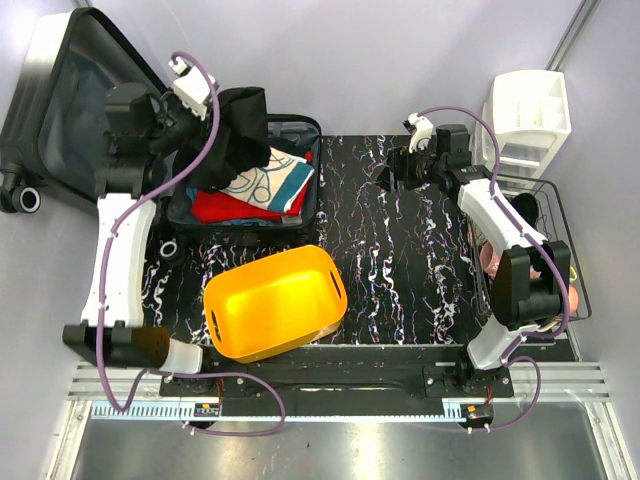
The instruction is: Open, take out, and arrange the luggage
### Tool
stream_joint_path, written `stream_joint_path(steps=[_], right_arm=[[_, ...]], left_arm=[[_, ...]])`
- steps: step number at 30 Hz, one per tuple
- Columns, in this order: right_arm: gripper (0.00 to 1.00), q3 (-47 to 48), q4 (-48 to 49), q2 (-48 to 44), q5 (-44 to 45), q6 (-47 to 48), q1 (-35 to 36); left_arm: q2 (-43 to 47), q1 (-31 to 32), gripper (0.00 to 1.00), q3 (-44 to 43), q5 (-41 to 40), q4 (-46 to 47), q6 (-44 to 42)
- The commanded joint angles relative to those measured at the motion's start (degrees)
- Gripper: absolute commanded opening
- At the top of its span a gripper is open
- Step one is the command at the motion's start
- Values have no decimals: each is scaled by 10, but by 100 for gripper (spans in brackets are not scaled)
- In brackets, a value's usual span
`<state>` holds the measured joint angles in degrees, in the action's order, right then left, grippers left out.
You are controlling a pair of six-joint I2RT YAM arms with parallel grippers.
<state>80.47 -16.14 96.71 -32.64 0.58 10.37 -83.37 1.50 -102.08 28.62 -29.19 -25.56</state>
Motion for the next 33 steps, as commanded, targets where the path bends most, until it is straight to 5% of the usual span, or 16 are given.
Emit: stream_joint_path(steps=[1, 10, 18, 23, 33], right_arm=[[83, 15, 23, 2, -22, -3, -3], [82, -12, 28, -16, -40, -2, -3], [82, -57, 26, -48, -46, -19, -2], [82, -85, 32, -65, -44, -19, -2], [82, -101, 35, -87, -27, -15, -1]], left_arm=[[104, -3, 0, 23, 35, 1, 4], [274, -2, 0, 43, 87, -255, -50], [332, -2, 0, 101, 132, -470, -132], [307, -2, 0, 109, 147, -515, -123], [192, -1, 0, -167, 221, -431, 13]])
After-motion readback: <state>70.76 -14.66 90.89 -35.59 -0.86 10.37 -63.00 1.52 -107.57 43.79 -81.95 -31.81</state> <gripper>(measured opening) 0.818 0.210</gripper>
